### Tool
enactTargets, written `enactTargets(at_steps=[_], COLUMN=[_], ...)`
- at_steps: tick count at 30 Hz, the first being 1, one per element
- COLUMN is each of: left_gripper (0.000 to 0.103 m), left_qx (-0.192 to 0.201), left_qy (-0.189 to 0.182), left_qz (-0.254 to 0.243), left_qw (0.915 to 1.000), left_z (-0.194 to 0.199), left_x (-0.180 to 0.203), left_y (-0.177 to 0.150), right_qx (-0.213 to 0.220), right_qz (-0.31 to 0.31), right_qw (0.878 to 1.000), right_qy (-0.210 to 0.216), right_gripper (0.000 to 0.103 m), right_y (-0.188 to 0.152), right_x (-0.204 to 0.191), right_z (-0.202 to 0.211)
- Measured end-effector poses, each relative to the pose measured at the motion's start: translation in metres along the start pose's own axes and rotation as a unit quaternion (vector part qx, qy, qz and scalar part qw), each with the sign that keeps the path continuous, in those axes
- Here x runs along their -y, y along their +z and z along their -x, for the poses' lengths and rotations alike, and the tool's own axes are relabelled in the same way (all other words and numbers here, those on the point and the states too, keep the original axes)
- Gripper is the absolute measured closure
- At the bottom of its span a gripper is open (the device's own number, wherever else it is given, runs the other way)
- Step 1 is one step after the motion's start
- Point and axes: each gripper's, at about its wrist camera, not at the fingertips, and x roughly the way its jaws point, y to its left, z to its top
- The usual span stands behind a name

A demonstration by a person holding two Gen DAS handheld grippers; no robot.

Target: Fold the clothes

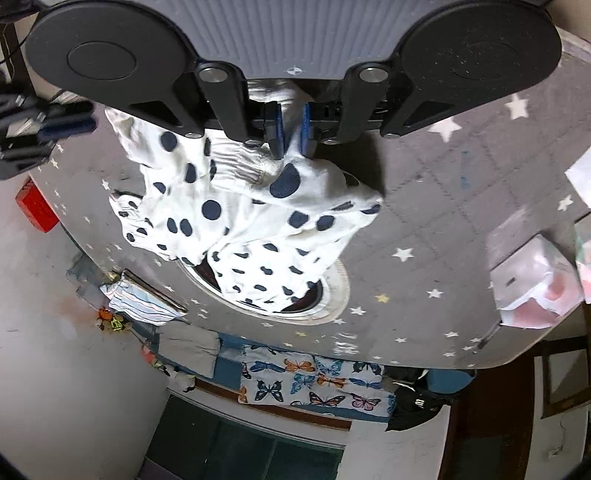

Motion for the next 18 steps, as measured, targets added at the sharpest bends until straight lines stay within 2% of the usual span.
enactTargets(at_steps=[2,4,5,6,9,13,16,18], left_gripper=[0.086,0.075,0.067,0.064,0.064,0.062,0.061,0.061], left_qx=[0.009,0.022,0.029,0.036,0.048,0.048,0.045,0.043], left_qy=[0.004,0.012,0.016,0.019,0.026,0.029,0.027,0.022], left_qz=[-0.009,-0.015,-0.017,-0.019,-0.024,-0.024,-0.024,-0.027], left_qw=[0.9999,0.9996,0.9993,0.999,0.9982,0.9981,0.9983,0.9985], left_z=[0.005,0.008,0.01,0.011,0.01,-0.008,-0.027,-0.042], left_x=[0.0,-0.001,-0.001,-0.001,-0.002,0.0,0.003,0.007], left_y=[0.002,0.006,0.01,0.013,0.024,0.041,0.055,0.065], right_qx=[0.005,0.011,0.014,0.016,0.024,0.027,0.036,0.044], right_qz=[-0.01,-0.018,-0.027,-0.037,-0.071,-0.13,-0.168,-0.194], right_qw=[1.0,0.999,0.998,0.997,0.992,0.979,0.972,0.968], right_qy=[-0.011,-0.038,-0.053,-0.067,-0.105,-0.154,-0.163,-0.156], right_gripper=[0.083,0.082,0.082,0.082,0.081,0.08,0.079,0.073], right_y=[0.001,0.004,0.006,0.008,0.012,0.022,0.031,0.04], right_x=[0.014,0.023,0.033,0.043,0.074,0.12,0.148,0.166], right_z=[0.007,0.01,0.011,0.012,0.012,-0.007,-0.016,-0.025])
